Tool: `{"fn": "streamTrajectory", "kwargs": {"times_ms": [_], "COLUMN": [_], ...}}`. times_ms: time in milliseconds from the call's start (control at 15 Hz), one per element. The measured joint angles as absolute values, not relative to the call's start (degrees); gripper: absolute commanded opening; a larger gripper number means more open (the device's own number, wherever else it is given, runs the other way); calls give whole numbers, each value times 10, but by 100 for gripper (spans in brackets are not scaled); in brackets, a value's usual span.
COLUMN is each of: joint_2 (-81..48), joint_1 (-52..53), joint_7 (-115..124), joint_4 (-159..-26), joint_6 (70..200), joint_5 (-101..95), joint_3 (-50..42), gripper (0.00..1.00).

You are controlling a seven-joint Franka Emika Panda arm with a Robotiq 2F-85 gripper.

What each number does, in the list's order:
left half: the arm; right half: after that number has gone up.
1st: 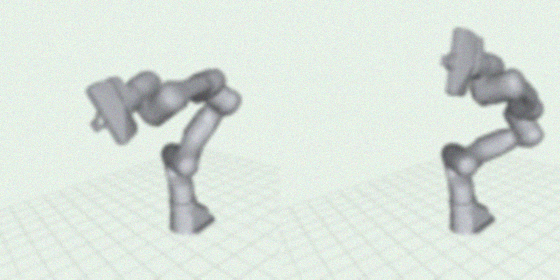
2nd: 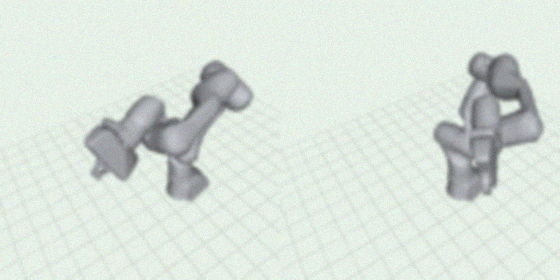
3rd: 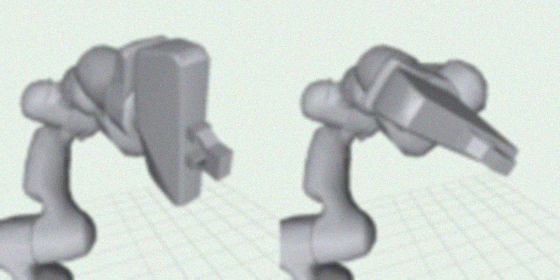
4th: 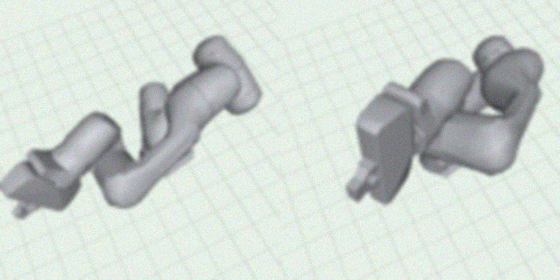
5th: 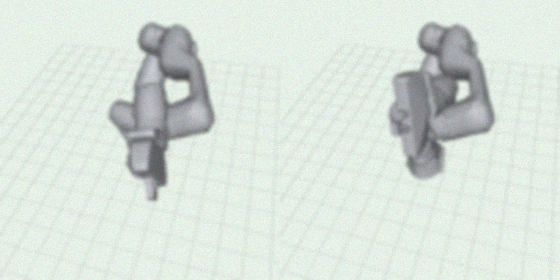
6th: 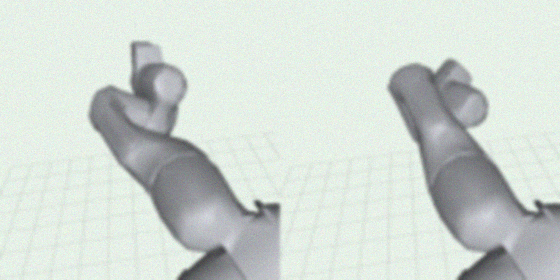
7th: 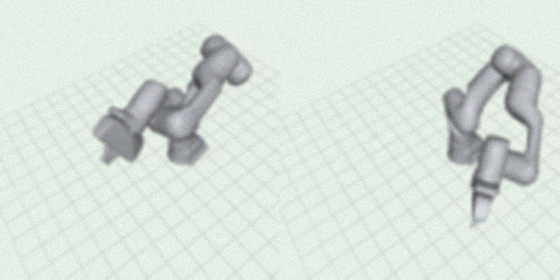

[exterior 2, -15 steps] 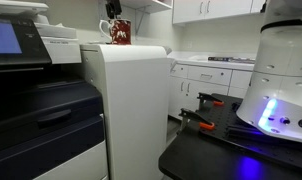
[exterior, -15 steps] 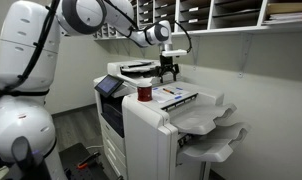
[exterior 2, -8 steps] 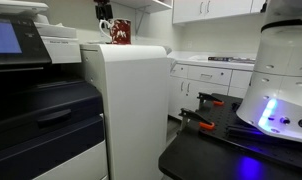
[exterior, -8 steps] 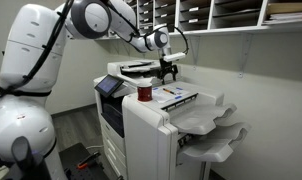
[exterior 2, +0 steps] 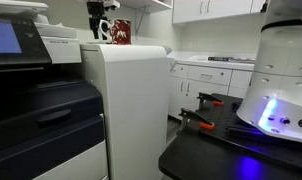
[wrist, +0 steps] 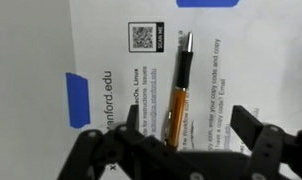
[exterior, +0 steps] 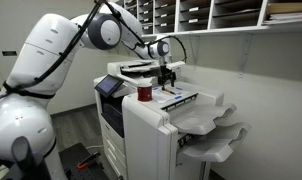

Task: Pick up the pen and put it in the cup

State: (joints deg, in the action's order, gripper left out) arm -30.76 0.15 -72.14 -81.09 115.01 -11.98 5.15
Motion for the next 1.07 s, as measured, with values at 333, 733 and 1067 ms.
{"fn": "streamTrajectory", "kwargs": {"times_ms": [333, 733, 1067], "joint_2": [-329, -345, -345], "joint_1": [-2, -6, -17], "joint_7": [-741, -741, -761], "joint_4": [-780, -762, -754], "joint_6": [1147, 1136, 1114], "joint_5": [-96, -79, -46], "joint_3": [63, 64, 73], "gripper": [33, 3, 4]}}
